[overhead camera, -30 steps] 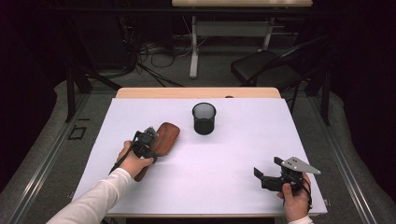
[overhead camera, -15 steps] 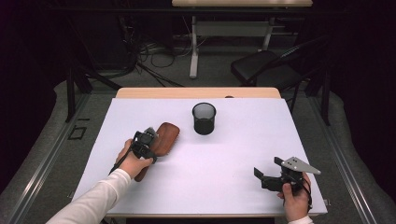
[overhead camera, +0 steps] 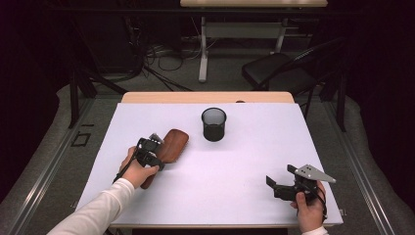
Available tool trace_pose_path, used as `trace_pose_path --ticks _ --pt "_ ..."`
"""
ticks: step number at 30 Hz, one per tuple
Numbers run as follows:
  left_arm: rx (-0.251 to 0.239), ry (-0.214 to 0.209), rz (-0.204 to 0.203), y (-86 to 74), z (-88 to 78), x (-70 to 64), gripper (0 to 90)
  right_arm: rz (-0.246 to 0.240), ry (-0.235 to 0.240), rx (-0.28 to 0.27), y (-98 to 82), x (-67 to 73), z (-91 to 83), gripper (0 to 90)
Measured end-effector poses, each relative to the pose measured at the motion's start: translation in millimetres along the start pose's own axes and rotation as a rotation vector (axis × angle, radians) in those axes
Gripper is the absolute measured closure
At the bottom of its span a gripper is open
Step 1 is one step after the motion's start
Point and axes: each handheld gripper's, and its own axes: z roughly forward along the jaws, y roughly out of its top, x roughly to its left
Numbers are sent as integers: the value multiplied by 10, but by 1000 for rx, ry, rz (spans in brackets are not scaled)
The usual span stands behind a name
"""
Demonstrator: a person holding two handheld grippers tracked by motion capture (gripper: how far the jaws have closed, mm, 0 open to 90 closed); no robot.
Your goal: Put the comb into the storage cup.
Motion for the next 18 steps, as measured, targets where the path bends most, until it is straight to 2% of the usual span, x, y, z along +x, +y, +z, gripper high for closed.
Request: trace_pose_path --ticks 6,11,18 --pt "-18 -30 -14 0 -42 28 727 -2 -1 0 -1 -1 1 46" --pt "-35 -38 -20 -4 -69 41 727 1 -1 1 -1 1 3 46" --pt "-85 -61 -41 -8 -138 81 728 1 -1 2 -1 4 3 46"
